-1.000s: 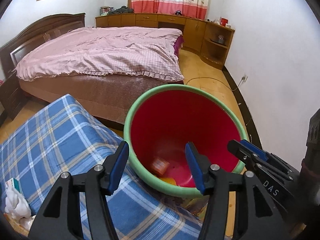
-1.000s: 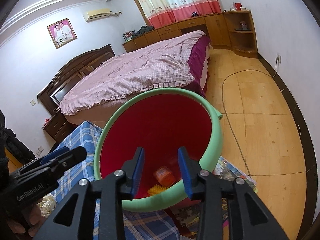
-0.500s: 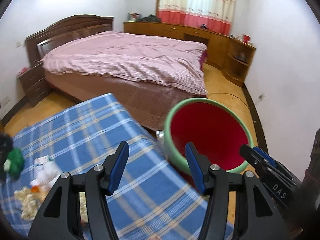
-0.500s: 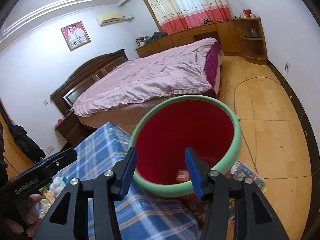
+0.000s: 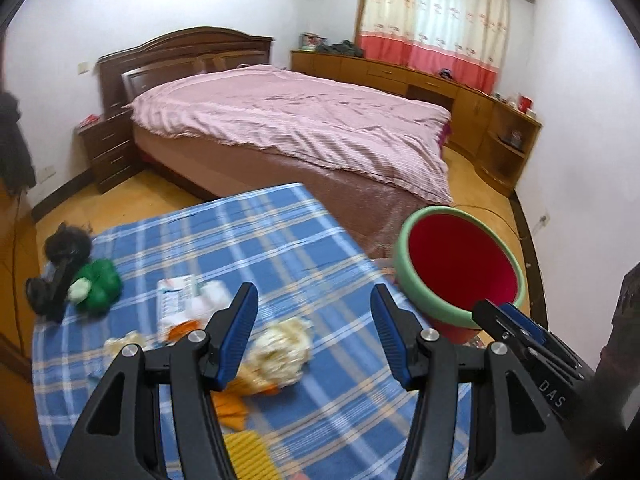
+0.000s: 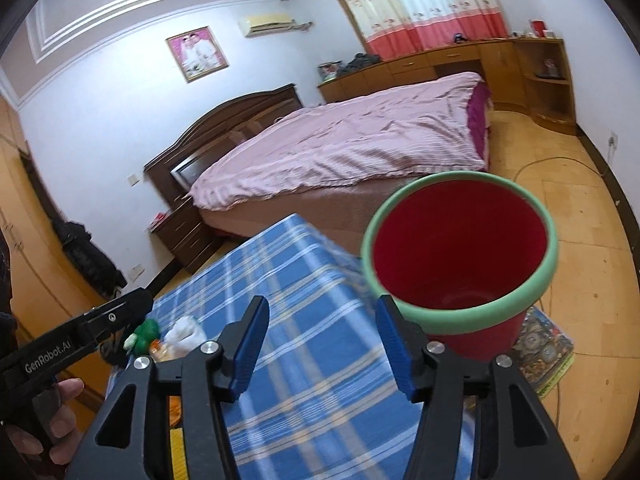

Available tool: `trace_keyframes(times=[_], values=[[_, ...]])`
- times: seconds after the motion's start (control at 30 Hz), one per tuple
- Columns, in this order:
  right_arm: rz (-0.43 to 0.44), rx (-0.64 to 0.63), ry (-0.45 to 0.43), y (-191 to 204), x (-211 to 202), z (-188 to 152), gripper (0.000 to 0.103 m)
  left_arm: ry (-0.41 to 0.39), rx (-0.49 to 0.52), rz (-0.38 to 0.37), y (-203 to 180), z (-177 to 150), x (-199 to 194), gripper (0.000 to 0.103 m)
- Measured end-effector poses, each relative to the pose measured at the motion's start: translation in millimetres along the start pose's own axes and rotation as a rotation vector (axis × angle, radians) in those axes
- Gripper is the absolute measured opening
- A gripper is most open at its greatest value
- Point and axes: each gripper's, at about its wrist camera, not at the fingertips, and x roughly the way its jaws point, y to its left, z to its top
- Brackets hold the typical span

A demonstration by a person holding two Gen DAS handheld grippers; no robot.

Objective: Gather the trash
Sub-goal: 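Move both open tools back over the table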

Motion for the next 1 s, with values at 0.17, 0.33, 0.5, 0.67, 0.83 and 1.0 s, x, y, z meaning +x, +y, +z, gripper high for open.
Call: trace_keyframes(times=[0.17, 0.33, 0.5, 0.67, 0.83, 1.0], values=[[0.036, -0.044, 0.029, 31, -1, -10, 0.060, -0.006, -0.054, 0.078, 41, -11, -18, 0.059], [0.052, -0.093, 0.045, 54, -2, -16, 0.060, -0.010, -0.077, 0.137, 78, -20, -33, 0.059], [0.063, -0.140, 0.060, 74, -3, -18, 0.061, -0.021, -0.099, 0.206, 116, -28, -45, 0.059], [0.077, -0.166, 0.069, 89, -1, -24, 0.064, -0.002, -0.131, 0.263, 149, -39, -45, 0.059], [0.076, -0.174, 0.108, 97, 11, -33, 0.065, 0.049, -0.217, 0.255, 177, -54, -30, 0.059], [0.067, -0.175, 0.148, 99, 25, -41, 0.066, 0.089, -0.282, 0.270, 190, -72, -11, 0.059]])
